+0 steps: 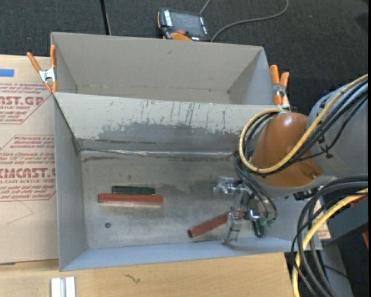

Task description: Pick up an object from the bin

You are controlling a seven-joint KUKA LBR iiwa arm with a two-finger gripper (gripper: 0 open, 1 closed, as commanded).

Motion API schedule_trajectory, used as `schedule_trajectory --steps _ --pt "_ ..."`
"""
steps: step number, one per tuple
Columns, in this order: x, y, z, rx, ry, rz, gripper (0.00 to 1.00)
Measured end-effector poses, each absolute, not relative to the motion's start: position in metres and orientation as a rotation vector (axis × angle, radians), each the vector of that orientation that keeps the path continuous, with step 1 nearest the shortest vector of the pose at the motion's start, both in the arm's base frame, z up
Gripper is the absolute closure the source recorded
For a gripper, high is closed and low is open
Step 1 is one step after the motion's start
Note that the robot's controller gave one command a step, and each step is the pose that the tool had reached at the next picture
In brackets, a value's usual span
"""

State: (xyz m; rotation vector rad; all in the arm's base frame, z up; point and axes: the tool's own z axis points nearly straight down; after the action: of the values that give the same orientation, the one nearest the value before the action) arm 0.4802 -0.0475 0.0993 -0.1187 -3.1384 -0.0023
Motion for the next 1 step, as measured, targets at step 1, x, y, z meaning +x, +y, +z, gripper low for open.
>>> schedule_trajectory --steps 1 --pt "0.4814 -0.0614 0.0700 -0.431 -3.117 -0.001 0.00"
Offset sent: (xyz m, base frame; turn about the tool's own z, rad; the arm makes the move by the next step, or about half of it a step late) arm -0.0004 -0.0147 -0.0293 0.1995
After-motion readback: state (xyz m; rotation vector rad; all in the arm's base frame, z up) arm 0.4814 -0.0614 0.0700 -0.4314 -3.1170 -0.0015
